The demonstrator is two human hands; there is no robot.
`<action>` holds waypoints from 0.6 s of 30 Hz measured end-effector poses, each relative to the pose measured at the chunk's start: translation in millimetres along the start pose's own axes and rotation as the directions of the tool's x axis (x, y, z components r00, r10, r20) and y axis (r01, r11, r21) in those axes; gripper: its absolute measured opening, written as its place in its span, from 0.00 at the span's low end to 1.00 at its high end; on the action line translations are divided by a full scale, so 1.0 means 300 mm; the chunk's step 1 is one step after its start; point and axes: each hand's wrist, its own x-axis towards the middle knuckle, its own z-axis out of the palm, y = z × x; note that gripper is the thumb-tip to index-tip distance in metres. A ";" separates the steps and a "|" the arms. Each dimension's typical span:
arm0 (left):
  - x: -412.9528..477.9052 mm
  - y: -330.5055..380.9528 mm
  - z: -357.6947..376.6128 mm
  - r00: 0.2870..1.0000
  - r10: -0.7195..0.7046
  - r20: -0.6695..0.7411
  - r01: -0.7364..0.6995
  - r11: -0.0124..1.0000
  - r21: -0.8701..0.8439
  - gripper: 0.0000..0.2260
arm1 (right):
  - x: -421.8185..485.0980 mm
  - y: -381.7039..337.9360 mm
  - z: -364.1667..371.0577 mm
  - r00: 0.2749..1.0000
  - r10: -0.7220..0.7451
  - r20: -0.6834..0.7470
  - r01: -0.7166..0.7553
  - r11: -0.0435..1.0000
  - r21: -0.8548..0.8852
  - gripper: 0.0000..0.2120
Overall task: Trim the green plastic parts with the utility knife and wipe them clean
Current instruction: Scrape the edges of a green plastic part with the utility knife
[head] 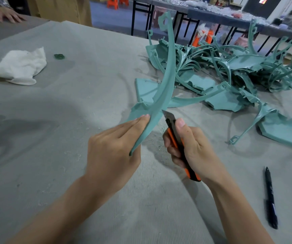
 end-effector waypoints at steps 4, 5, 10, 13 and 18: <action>-0.003 0.004 -0.003 1.000 -0.010 -0.010 0.010 1.000 -0.008 0.18 | -0.009 0.000 -0.002 0.994 -0.020 0.106 0.019 1.000 0.010 0.27; -0.003 0.006 -0.006 1.000 -0.011 -0.015 0.011 1.000 -0.011 0.18 | -0.010 -0.002 -0.001 0.993 -0.020 0.113 0.019 1.000 0.007 0.27; 0.002 0.011 -0.009 0.999 0.011 -0.037 -0.012 1.000 -0.011 0.16 | 0.001 -0.002 -0.019 0.999 -0.019 -0.047 0.022 0.997 0.070 0.27; 0.001 0.017 -0.008 1.000 0.006 -0.029 -0.006 1.000 -0.021 0.16 | -0.006 0.004 -0.020 0.996 -0.053 0.073 0.049 0.997 0.056 0.26; 0.004 0.019 -0.013 0.999 0.008 -0.031 -0.009 0.999 -0.036 0.16 | 0.001 0.002 -0.015 0.999 -0.049 0.015 0.048 0.997 0.058 0.27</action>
